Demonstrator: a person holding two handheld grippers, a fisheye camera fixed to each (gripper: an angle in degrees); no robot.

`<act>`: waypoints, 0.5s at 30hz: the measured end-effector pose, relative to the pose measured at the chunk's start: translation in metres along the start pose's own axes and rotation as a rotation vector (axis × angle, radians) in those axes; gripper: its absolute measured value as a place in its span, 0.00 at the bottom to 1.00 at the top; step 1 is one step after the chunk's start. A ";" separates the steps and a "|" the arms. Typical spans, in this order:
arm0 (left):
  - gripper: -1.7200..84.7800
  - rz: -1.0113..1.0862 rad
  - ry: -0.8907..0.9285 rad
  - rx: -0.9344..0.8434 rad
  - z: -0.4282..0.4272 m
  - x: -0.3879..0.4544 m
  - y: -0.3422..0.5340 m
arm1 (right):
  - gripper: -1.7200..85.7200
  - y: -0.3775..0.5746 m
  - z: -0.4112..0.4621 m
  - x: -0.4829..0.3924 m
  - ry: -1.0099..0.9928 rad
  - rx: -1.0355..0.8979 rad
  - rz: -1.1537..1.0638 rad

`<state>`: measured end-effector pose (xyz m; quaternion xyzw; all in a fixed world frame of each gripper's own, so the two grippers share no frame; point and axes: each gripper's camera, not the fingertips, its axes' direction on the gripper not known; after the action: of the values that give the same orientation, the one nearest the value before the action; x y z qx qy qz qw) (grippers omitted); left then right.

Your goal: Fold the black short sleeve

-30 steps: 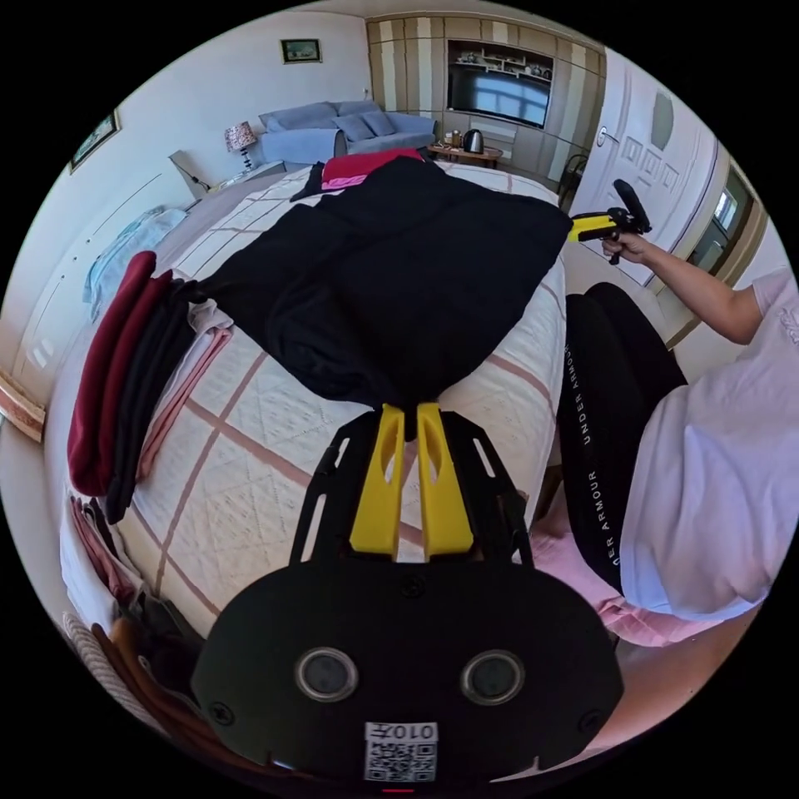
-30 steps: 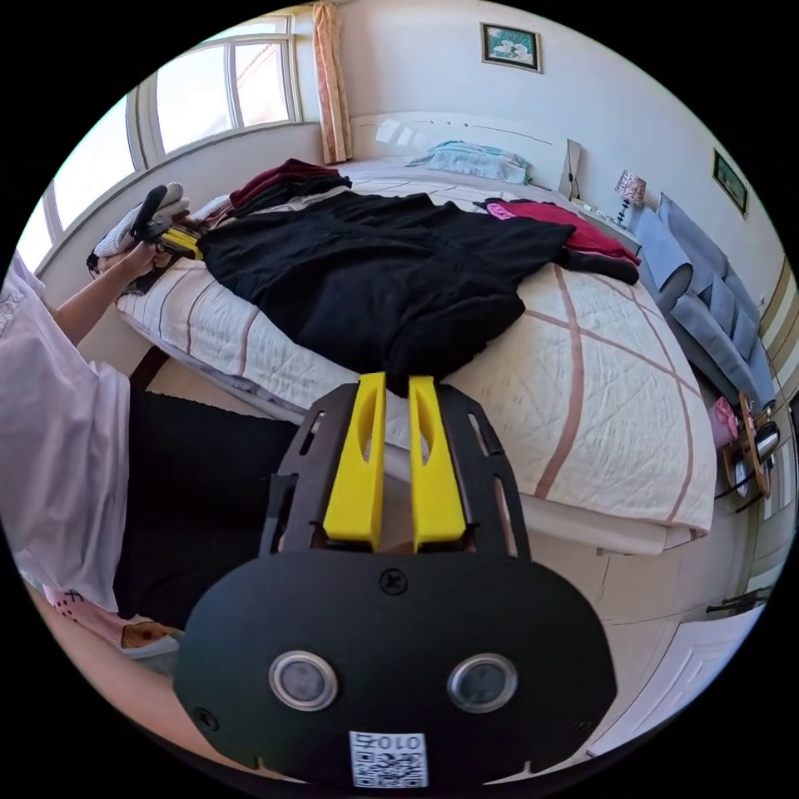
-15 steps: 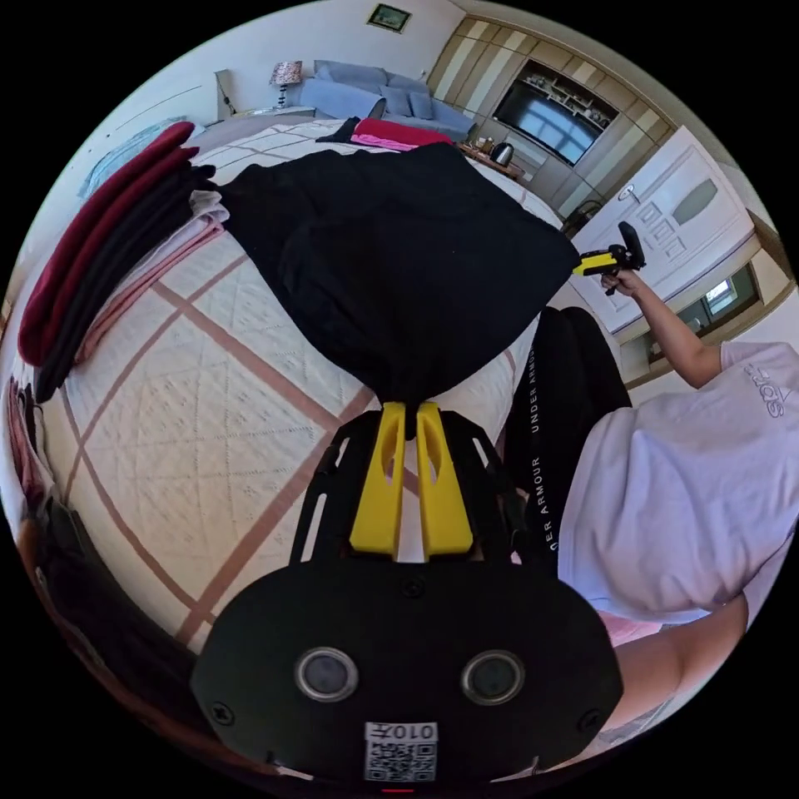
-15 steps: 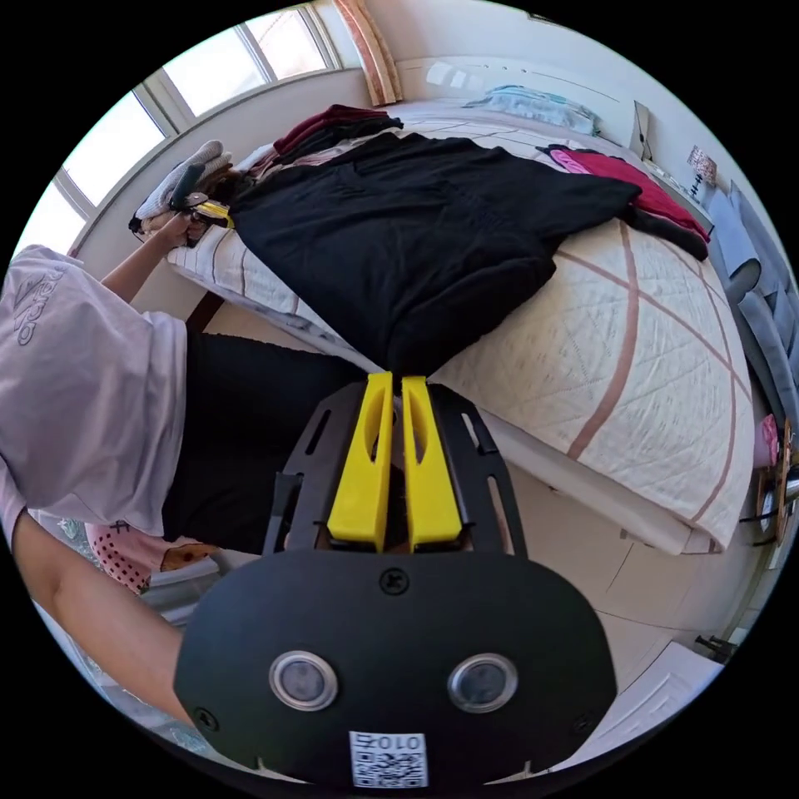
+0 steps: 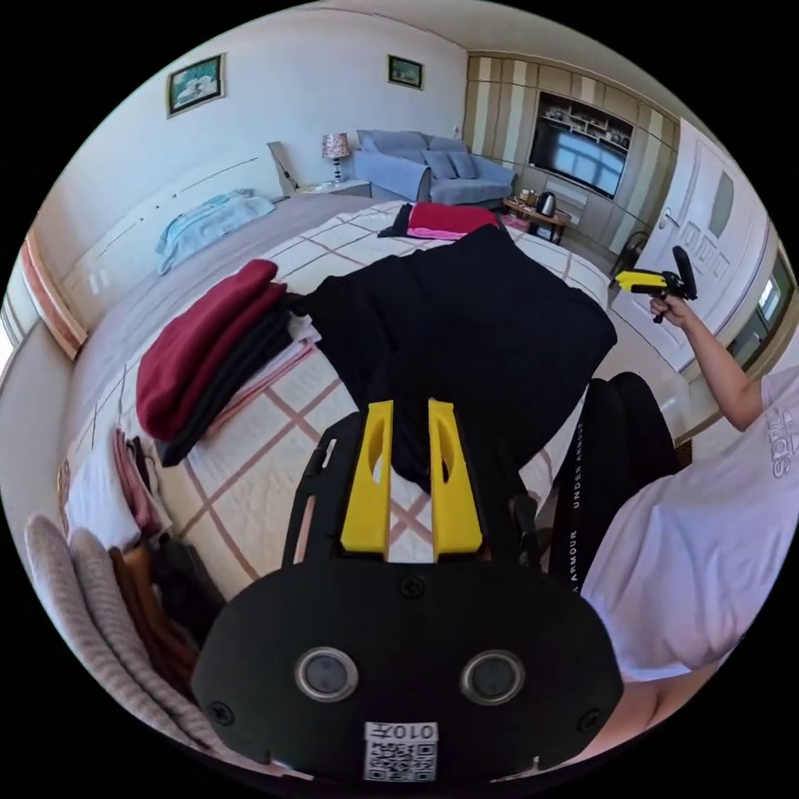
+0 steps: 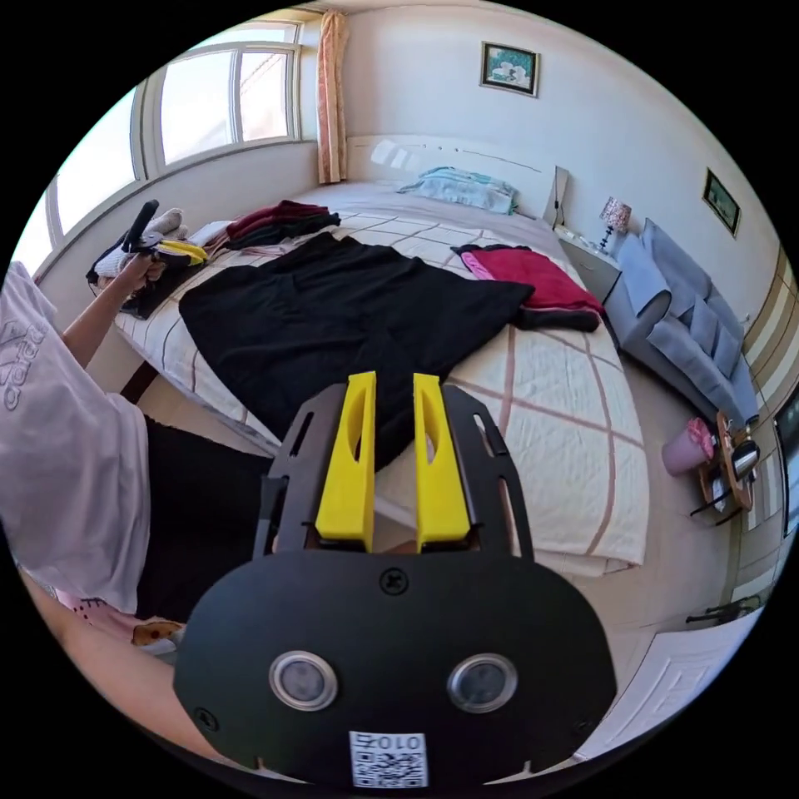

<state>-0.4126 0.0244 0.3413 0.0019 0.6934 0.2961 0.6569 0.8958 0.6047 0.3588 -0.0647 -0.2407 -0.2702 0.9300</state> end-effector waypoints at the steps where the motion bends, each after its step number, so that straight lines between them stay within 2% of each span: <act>1: 0.09 0.052 0.015 -0.026 0.018 0.005 -0.022 | 0.10 -0.009 0.006 0.001 -0.015 -0.010 -0.005; 7: 0.09 0.087 -0.009 -0.262 0.115 0.008 -0.079 | 0.10 -0.054 0.081 0.004 -0.094 -0.191 -0.065; 9: 0.09 0.054 0.038 -0.268 0.135 0.001 -0.077 | 0.10 -0.054 0.109 0.013 -0.140 -0.298 -0.040; 11: 0.09 -0.020 0.110 -0.189 0.134 -0.011 -0.073 | 0.10 -0.056 0.104 0.018 -0.163 -0.258 -0.038; 13: 0.10 -0.049 0.141 -0.188 0.130 -0.015 -0.078 | 0.10 -0.062 0.091 0.025 -0.177 -0.216 -0.050; 15: 0.10 -0.040 0.069 -0.151 0.116 -0.013 -0.093 | 0.11 -0.076 0.069 0.045 -0.145 -0.083 -0.026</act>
<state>-0.2693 -0.0101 0.3196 -0.0717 0.6913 0.3343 0.6366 0.8599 0.5359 0.4398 -0.1193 -0.2967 -0.2865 0.9031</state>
